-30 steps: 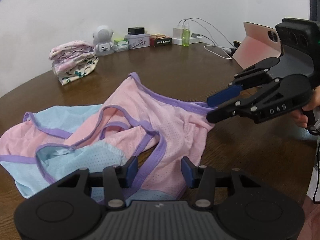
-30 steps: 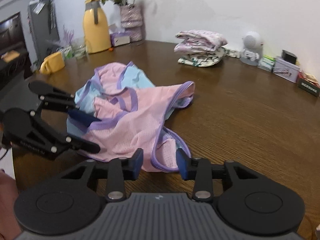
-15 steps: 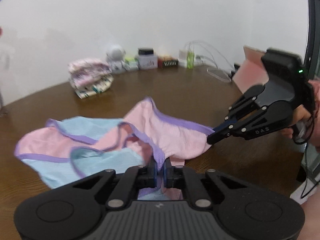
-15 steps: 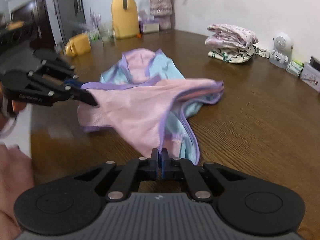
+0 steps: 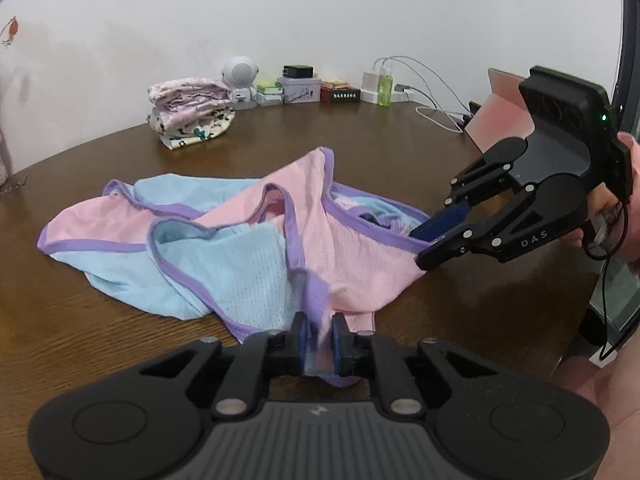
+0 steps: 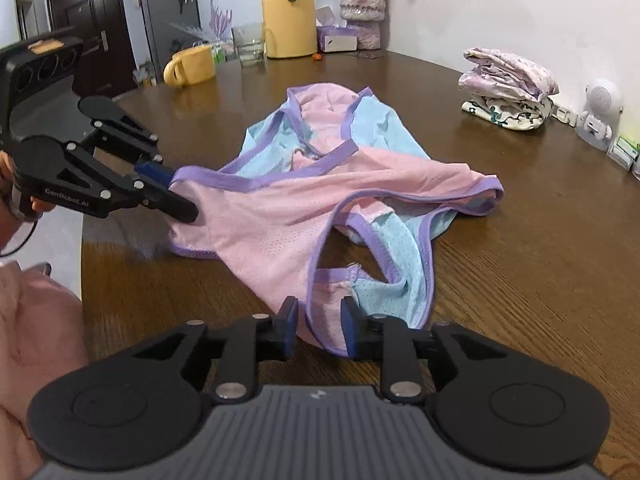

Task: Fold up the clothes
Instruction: 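Lift the garment with both grippers and shake it out in the air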

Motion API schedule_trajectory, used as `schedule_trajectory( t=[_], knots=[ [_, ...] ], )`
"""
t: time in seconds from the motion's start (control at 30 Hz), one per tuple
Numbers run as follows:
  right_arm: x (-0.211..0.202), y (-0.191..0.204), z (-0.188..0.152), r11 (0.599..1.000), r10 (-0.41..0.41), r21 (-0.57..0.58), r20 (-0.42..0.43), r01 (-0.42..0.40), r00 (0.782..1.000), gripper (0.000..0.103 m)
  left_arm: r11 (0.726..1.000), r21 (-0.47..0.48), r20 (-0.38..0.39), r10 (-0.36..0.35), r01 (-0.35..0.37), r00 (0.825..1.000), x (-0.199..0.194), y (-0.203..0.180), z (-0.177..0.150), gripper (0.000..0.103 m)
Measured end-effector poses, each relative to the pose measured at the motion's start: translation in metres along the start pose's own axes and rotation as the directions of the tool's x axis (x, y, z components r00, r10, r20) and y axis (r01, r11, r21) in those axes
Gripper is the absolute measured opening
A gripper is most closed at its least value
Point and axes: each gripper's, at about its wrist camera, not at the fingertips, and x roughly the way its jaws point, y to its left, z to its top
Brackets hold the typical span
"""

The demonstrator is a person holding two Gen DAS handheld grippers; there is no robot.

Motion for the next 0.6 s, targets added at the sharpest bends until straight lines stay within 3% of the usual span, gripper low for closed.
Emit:
schedule_trajectory(
  t=[0.2,0.23,0.27,0.4,0.5,0.6],
  knots=[
    [0.005,0.008,0.001,0.998,-0.015,-0.058,-0.013,0.014,1.0,0.028,1.0,0.017,-0.02,-0.003,0.003,1.0,0.015,0.003,0.0,0.016],
    [0.005,0.01,0.002,0.997,-0.021,-0.07,-0.017,0.02,1.0,0.022,1.0,0.019,-0.018,-0.005,0.005,1.0,0.015,0.003,0.0,0.002],
    [0.006,0.012,0.004,0.997,-0.027,-0.072,-0.03,0.025,0.999,0.001,1.0,0.024,-0.011,0.0,0.0,1.0,0.014,0.002,0.001,0.002],
    [-0.002,0.013,0.021,0.986,-0.138,-0.095,-0.022,0.135,0.99,0.001,0.992,0.068,0.085,0.105,-0.111,0.991,-0.008,-0.001,0.022,0.001],
    [-0.032,0.008,0.063,0.968,-0.228,-0.096,0.069,0.233,0.971,0.001,0.971,0.116,0.184,0.183,-0.207,0.966,-0.037,0.002,0.06,0.001],
    [-0.077,0.007,0.121,0.941,-0.305,-0.086,0.213,0.329,0.928,0.001,0.925,0.168,0.31,0.277,-0.34,0.909,-0.077,0.0,0.112,0.001]
  ],
)
